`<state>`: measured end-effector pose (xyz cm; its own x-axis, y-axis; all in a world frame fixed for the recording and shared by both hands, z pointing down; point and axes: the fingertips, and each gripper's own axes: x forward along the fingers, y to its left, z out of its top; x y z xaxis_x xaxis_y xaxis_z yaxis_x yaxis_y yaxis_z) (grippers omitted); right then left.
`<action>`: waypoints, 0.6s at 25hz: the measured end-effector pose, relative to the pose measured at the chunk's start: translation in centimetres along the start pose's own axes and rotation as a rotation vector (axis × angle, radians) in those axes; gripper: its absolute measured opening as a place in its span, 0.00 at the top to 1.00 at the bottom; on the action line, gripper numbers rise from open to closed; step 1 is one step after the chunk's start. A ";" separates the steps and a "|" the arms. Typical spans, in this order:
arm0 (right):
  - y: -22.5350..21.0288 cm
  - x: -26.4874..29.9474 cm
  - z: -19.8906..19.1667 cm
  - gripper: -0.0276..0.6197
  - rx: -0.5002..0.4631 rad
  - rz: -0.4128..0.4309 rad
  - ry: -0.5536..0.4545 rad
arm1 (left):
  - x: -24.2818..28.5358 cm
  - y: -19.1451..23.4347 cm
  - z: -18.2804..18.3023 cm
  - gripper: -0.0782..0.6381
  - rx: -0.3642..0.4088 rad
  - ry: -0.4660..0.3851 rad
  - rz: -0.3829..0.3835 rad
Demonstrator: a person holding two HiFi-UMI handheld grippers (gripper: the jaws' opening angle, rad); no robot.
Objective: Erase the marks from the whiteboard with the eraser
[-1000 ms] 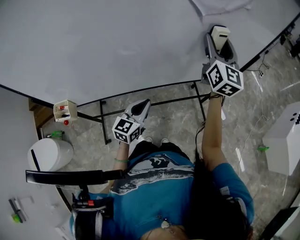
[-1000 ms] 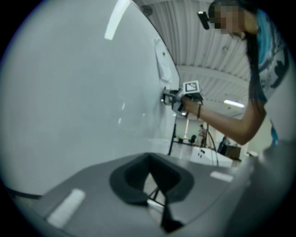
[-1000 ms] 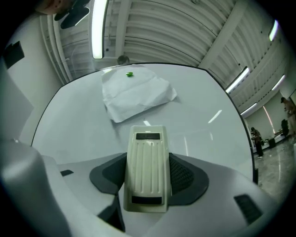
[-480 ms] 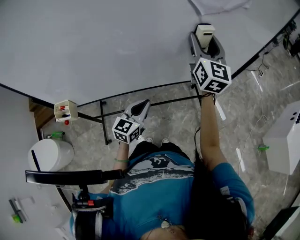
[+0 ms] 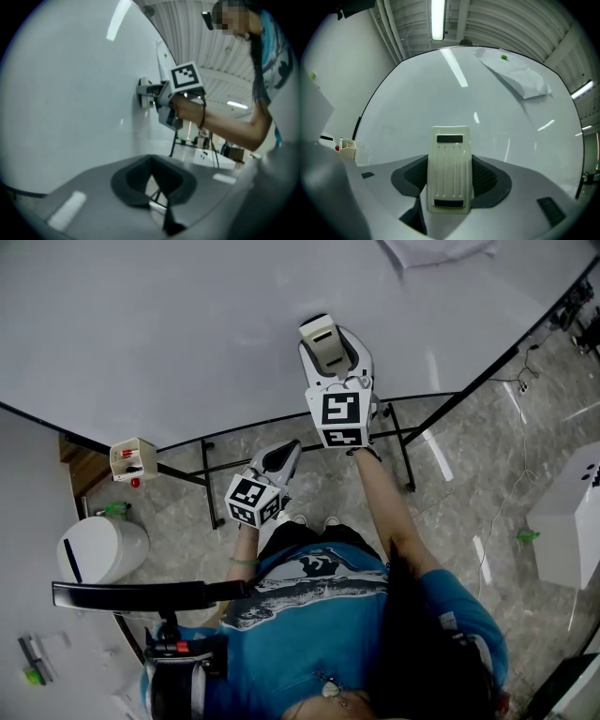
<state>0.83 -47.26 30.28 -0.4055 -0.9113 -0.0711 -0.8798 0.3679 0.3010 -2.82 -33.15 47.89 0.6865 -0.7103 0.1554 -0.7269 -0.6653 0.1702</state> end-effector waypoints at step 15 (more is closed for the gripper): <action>-10.9 -2.4 0.1 0.55 0.146 -0.140 -0.017 | 0.3 0.2 -0.1 0.89 -0.005 -0.002 -0.002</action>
<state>11.32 -49.04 27.06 -0.2798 -0.9526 -0.1192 -0.9540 0.2619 0.1461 -2.81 -33.48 48.03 0.6878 -0.7095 0.1531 -0.7255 -0.6654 0.1757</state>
